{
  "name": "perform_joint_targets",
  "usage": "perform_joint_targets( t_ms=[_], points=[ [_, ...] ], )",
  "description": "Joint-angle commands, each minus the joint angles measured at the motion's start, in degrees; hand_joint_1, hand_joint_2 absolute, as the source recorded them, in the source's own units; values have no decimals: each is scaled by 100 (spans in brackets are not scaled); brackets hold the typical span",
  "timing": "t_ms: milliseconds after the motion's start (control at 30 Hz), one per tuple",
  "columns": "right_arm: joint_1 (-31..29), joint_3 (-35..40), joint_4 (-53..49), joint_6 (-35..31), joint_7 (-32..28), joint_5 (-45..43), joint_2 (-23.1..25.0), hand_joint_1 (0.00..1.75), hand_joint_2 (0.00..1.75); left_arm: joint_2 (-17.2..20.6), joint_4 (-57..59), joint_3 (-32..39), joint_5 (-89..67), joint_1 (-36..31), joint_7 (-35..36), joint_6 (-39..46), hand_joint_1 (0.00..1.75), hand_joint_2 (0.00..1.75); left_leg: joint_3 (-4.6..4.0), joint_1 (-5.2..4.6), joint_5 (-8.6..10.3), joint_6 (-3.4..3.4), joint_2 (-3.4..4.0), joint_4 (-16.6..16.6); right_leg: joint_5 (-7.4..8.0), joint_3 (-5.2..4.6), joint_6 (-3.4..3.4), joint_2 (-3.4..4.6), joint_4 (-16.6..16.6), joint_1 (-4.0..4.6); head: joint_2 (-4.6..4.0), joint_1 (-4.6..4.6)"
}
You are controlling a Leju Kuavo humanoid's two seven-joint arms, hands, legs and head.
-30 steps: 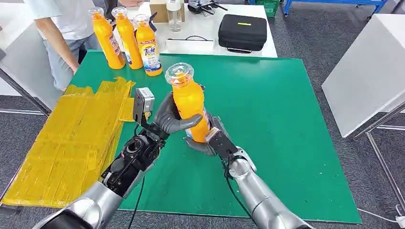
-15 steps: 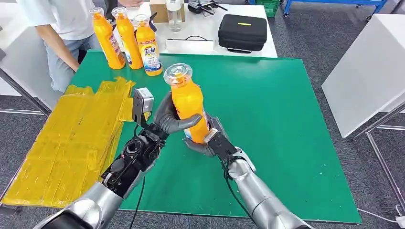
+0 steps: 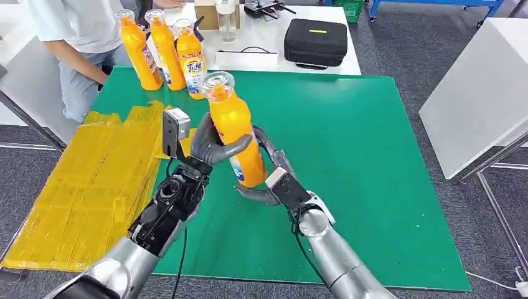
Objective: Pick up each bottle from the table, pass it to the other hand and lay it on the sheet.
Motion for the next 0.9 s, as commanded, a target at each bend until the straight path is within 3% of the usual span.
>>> perform_joint_targets(
  t_ms=[33,67,267,600,667,700,733,767,833,900],
  points=[
    [233,-7,-1259,61,494,-395,-493,0,175,223,358,684,-67,-134,-69,212,175,175,23,2,-9,-9,-5,-1,-10,24,-11,-11,-1,4,0,-2],
    [233,-7,-1259,61,494,-395,-493,0,175,223,358,684,-67,-134,-69,212,175,175,45,8,-22,-16,-6,5,-23,46,-20,-16,2,11,0,0],
    [608,35,-2101,-516,897,-499,-839,0,175,336,-391,746,-2289,280,-734,2513,175,175,46,6,-27,-15,-2,5,-24,47,-17,-11,2,8,0,0],
    [627,37,-2151,-526,897,-506,-863,0,175,343,-498,746,-2327,321,-670,2512,175,175,29,5,-23,-16,1,6,-19,30,-15,-7,4,7,0,-2],
    [662,-25,-2134,-652,875,-465,-844,0,175,375,-466,745,-3038,334,-793,3098,175,175,36,7,-26,-19,-2,8,-22,38,-18,-10,4,10,0,0],
    [717,-77,-2182,-727,838,-431,-857,0,175,426,-439,717,-3495,338,-837,3479,175,175,14,3,-10,-11,-5,-1,-9,16,-9,-10,-3,4,0,-2],
    [791,-161,-2232,-769,831,-419,-875,0,175,478,-340,684,-4448,350,-736,4186,175,175,36,6,-24,-18,-3,5,-21,38,-17,-11,2,8,0,-2],
    [816,-197,-2255,-781,828,-418,-892,0,175,487,-308,807,-5120,363,-589,4381,175,175,49,8,-31,-21,0,5,-26,49,-20,-10,2,10,0,0],
    [882,-403,-2400,-826,832,-436,-954,0,175,344,-55,1336,-8013,300,150,4381,175,175,47,7,-28,-18,-1,2,-23,49,-18,-11,-2,10,0,0],
    [897,-577,-2461,-827,917,-448,-976,0,175,408,762,1141,-9669,-52,924,4381,175,175,31,4,-18,-14,-7,0,-17,33,-12,-14,-1,6,0,-2]
  ],
)
